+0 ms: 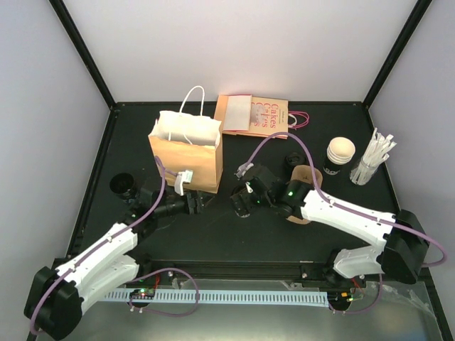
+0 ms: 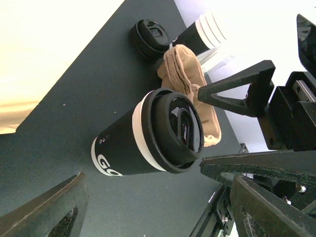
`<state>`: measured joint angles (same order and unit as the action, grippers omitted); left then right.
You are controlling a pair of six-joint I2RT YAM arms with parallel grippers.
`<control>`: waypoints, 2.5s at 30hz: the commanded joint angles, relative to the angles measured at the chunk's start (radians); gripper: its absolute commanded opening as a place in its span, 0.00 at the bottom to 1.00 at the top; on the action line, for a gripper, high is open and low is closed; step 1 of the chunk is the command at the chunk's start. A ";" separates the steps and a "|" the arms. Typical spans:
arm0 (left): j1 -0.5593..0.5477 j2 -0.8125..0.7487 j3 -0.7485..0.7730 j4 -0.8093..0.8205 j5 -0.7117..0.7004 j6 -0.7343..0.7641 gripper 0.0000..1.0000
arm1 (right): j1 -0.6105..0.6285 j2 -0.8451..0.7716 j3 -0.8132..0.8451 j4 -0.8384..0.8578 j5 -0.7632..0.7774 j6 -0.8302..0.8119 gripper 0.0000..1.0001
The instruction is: Pack the takeout coffee
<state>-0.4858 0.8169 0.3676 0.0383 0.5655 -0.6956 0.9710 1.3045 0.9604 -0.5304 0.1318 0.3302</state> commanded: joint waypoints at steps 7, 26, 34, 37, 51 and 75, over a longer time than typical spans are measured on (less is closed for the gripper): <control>-0.025 0.068 0.040 0.113 0.002 -0.020 0.77 | 0.014 0.093 0.111 -0.113 0.053 0.017 0.96; -0.032 0.116 0.052 0.126 0.009 -0.017 0.77 | 0.043 0.170 0.153 -0.164 0.108 0.029 0.82; -0.034 0.134 0.055 0.127 0.010 -0.016 0.76 | 0.043 0.183 0.150 -0.171 0.109 0.017 0.79; -0.036 0.148 0.060 0.132 0.018 -0.018 0.76 | 0.043 0.168 0.133 -0.157 0.059 -0.034 0.77; -0.039 0.154 0.071 0.103 0.041 -0.016 0.75 | 0.056 0.088 0.041 -0.147 -0.204 -0.185 0.77; -0.039 0.119 0.039 -0.080 0.114 0.025 0.48 | 0.151 0.107 -0.009 -0.115 -0.201 -0.226 0.75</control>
<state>-0.5186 0.9356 0.4091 -0.0319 0.6388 -0.6857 1.1107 1.3808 0.9829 -0.5922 -0.0376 0.1101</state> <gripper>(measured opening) 0.522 0.759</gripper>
